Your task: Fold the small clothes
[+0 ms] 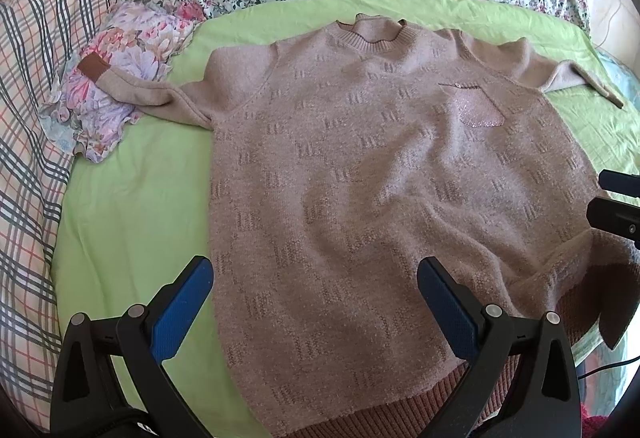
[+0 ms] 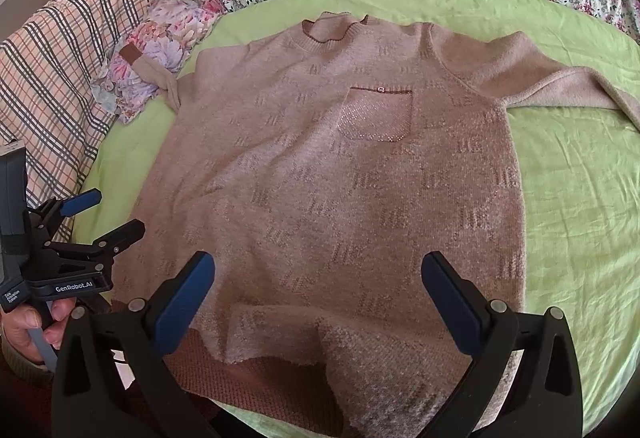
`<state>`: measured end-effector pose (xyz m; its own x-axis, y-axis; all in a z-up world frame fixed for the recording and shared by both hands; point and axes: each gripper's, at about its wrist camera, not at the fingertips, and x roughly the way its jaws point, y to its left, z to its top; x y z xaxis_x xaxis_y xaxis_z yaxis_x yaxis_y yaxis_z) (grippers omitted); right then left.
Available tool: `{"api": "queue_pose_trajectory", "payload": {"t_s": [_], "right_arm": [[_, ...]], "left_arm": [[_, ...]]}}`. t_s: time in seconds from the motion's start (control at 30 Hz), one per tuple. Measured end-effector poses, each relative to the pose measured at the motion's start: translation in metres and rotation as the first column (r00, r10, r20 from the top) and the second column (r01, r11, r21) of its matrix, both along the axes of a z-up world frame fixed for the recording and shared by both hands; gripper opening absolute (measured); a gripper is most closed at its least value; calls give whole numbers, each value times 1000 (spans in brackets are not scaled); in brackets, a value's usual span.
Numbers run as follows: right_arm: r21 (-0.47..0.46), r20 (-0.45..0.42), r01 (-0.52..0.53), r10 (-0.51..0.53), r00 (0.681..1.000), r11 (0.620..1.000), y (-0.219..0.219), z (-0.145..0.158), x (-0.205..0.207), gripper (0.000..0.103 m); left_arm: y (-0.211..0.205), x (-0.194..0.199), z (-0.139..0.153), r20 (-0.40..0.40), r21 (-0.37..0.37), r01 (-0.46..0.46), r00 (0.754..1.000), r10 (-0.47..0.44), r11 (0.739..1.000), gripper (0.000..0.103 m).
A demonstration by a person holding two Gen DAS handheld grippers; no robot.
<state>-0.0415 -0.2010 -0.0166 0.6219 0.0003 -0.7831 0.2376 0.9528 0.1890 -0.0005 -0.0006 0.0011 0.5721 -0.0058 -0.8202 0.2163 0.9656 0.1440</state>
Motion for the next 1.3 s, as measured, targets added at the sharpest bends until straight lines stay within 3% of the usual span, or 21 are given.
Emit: {"api": "queue_pose_trajectory", "payload": {"t_s": [0.3, 0.57, 0.77, 1.1, 1.3], "right_arm": [[-8, 16, -4, 4, 1000, 1000, -1, 7, 1, 103], [-52, 137, -11, 18, 990, 999, 2, 10, 0, 103], [-27, 76, -8, 10, 997, 1000, 1, 10, 2, 103], [-27, 103, -1, 3, 995, 1000, -2, 12, 7, 103], [9, 105, 41, -41, 994, 999, -22, 7, 3, 103]], "left_arm": [[-2, 2, 3, -16, -14, 3, 1000, -3, 1000, 102], [-4, 5, 3, -41, -18, 4, 999, -5, 1000, 102], [-5, 11, 4, -46, -6, 3, 999, -3, 1000, 102], [-11, 20, 3, -29, -12, 12, 1000, -12, 1000, 102], [-12, 31, 3, -34, -71, 19, 999, -22, 997, 102]]}}
